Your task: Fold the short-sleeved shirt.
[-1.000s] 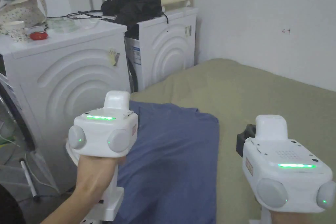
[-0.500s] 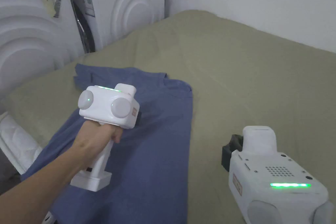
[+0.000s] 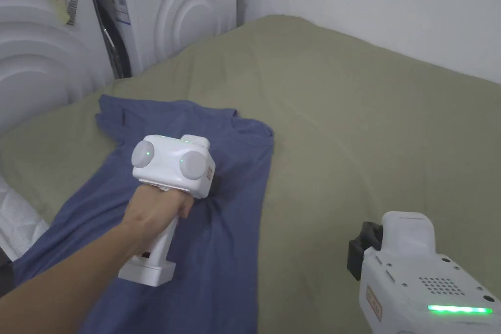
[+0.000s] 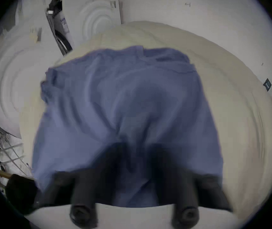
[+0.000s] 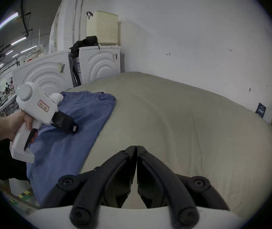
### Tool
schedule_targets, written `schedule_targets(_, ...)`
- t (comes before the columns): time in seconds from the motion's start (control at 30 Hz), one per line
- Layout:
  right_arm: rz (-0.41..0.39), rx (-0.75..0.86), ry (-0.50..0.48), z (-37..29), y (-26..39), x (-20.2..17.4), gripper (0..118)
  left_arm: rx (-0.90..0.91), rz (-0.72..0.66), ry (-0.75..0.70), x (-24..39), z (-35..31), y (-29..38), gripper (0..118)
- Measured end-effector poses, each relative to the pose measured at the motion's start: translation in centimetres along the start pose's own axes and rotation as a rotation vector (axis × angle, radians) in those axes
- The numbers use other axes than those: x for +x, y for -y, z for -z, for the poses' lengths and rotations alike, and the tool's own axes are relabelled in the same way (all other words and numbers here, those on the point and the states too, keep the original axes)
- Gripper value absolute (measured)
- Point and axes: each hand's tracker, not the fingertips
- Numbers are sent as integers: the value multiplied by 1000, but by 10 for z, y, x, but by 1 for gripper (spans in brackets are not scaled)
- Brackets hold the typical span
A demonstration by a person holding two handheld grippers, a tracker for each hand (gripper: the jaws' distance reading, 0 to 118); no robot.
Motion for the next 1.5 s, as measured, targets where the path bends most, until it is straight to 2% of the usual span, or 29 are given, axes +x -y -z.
schedule_targets(0.03,14,-2,5,-7,0,8,6,0,41,-55,5,-4,0,4)
schedule_targets(0.2,47,19,84,-50,0,53,6,87,19,72,25,-71,-4,4)
schedule_targets(0.3,70,36,160,-86,1,86,6,140,73,158,54,-121,-15,4)
schedule_targets(0.37,111,62,207,-114,2,110,6,187,104,199,82,-150,-21,4)
schedule_targets(0.47,144,95,275,-160,7,146,6,217,134,290,136,-187,-24,4)
schedule_targets(0.53,137,111,346,-189,16,170,6,244,205,330,180,-210,-19,4)
schedule_targets(0.63,199,102,399,-231,32,209,6,262,295,431,253,-237,-9,4)
schedule_targets(0.77,206,106,541,-280,54,254,6,265,425,574,353,-266,18,4)
schedule_targets(0.87,251,98,613,-305,67,284,6,249,515,675,419,-277,43,4)
schedule_targets(1.03,286,81,699,-324,85,325,6,181,589,817,492,-273,81,4)
schedule_targets(1.07,296,76,706,-324,88,331,6,153,608,835,509,-255,79,4)
schedule_targets(1.37,334,-7,701,-281,121,348,6,-31,632,682,542,-140,131,4)
schedule_targets(1.5,329,-29,675,-264,124,345,6,-51,590,698,532,-131,131,4)
